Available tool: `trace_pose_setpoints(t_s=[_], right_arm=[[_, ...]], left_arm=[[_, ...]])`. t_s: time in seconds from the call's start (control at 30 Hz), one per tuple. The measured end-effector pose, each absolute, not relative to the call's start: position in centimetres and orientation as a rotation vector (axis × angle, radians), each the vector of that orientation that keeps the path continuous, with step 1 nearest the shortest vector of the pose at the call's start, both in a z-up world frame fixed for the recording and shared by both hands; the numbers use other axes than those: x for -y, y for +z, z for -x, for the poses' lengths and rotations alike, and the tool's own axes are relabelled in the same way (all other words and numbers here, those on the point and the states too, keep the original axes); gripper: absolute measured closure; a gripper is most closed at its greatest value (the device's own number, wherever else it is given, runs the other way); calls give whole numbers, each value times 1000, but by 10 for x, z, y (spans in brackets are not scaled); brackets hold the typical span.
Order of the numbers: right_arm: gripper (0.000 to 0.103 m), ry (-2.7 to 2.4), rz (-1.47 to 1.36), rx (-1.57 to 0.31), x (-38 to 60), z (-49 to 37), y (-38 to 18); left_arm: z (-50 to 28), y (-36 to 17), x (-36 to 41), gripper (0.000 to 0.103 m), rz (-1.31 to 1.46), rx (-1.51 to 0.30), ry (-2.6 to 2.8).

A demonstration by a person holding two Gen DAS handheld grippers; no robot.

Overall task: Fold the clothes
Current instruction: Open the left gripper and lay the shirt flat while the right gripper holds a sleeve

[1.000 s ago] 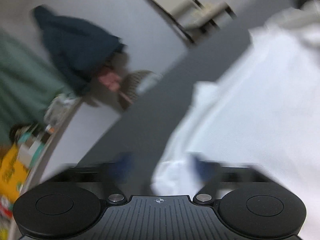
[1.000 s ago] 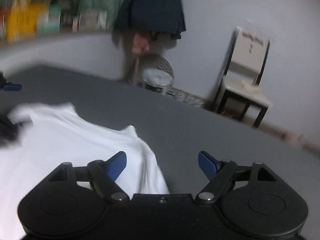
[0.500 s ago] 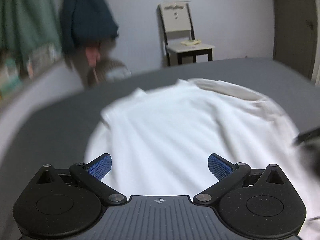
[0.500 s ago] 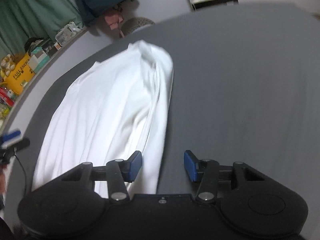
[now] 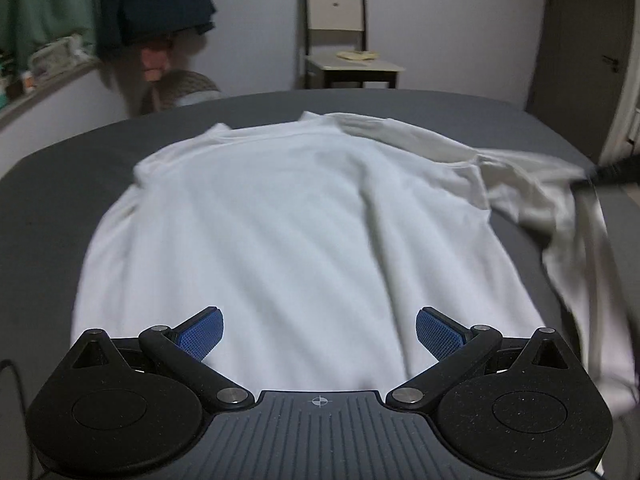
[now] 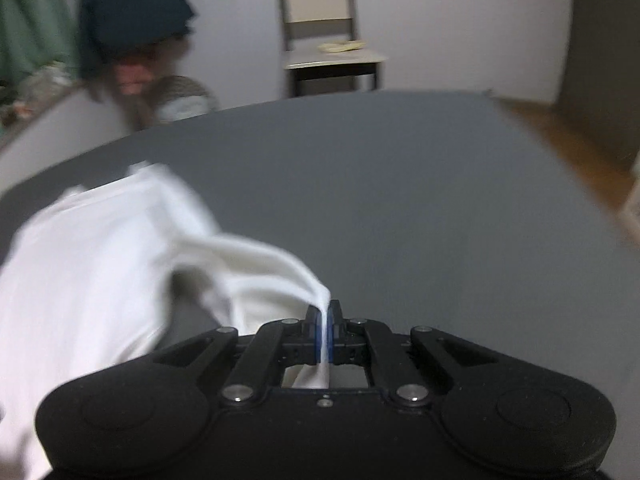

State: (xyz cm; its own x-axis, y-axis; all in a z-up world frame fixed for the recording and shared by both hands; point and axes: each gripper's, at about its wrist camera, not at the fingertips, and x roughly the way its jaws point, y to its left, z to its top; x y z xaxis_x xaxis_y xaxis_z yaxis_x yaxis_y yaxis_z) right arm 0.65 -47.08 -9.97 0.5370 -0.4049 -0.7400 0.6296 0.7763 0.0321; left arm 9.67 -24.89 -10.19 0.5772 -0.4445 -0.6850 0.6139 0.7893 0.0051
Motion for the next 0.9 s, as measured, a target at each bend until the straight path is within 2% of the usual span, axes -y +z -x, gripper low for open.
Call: trace_pose_setpoints(t_s=[0.17, 0.3, 0.37, 0.43, 0.5, 0.7, 0.83, 0.9], right_arm=[[99, -786, -156, -869, 535, -72, -94], [98, -797, -263, -945, 580, -111, -123], [91, -822, -279, -994, 590, -123, -141], [65, -837, -297, -1000, 596, -121, -150], [60, -853, -315, -1005, 601, -118, -159], [59, -762, -553, -843, 594, -35, -143], [61, -649, -654, -878, 562, 18, -150], [68, -620, -682, -898, 545, 36, -158]], left_arm=[[-92, -110, 255, 0, -300, -704, -683], [-90, -115, 258, 0, -297, -714, -734], [-90, -118, 261, 0, -306, -714, -750], [-91, -121, 262, 0, -319, -713, -755], [-92, -121, 262, 0, -320, -717, -753], [-100, -118, 257, 0, -243, -758, -737], [-97, -113, 253, 0, -186, -769, -732], [-94, -112, 253, 0, -183, -762, -734]])
